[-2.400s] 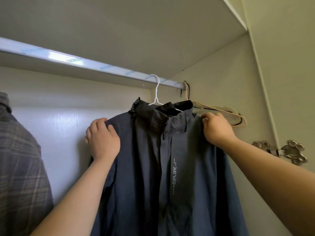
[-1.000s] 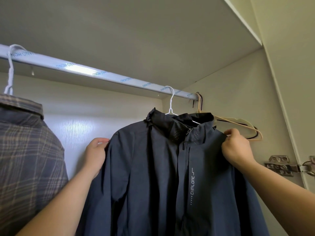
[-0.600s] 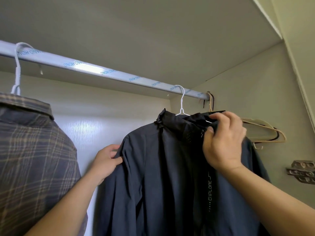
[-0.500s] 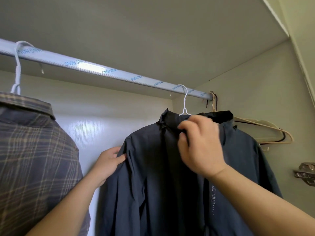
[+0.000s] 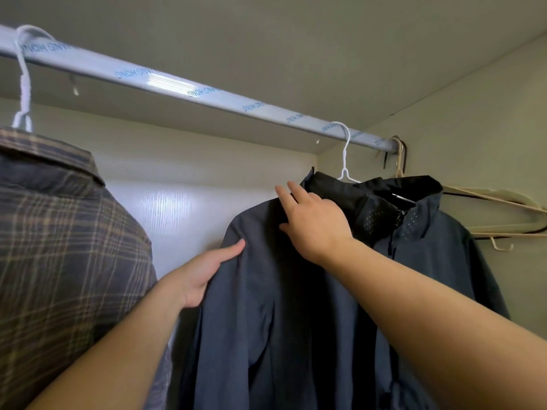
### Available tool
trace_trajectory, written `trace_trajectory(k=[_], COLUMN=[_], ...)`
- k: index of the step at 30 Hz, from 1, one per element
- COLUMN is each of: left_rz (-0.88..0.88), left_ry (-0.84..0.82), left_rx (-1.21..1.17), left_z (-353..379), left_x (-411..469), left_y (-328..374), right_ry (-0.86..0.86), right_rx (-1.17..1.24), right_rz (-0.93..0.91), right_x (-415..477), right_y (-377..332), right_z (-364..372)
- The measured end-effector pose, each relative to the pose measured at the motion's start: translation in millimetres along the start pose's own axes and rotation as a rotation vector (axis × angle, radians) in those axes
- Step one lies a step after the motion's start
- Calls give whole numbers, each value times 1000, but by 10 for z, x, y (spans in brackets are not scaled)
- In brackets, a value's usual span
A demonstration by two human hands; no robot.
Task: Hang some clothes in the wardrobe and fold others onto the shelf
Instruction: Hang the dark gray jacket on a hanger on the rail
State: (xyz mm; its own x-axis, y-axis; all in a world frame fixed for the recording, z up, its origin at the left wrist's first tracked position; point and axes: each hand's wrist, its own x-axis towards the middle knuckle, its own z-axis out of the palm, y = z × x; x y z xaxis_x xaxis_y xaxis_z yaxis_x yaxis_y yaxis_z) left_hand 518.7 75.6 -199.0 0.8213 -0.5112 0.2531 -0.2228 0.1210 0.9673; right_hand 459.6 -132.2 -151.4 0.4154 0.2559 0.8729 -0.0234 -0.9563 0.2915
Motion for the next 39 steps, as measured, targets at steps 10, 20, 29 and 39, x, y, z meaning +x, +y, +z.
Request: trace_trajectory(k=[10, 20, 29, 39], left_rz=[-49, 51, 809, 772], left_ry=[96, -21, 565, 589], left_rx=[-116, -195, 741, 997], left_z=[-146, 104, 390, 467], left_x=[78, 180, 338, 446], left_y=[-5, 242, 184, 2], right_ry=[-7, 8, 59, 124], right_rx=[26, 45, 58, 94], right_rz=[-47, -51, -110, -100], right_x=[53, 14, -71, -246], right_y=[142, 141, 203, 192], right_z=[-93, -36, 21, 52])
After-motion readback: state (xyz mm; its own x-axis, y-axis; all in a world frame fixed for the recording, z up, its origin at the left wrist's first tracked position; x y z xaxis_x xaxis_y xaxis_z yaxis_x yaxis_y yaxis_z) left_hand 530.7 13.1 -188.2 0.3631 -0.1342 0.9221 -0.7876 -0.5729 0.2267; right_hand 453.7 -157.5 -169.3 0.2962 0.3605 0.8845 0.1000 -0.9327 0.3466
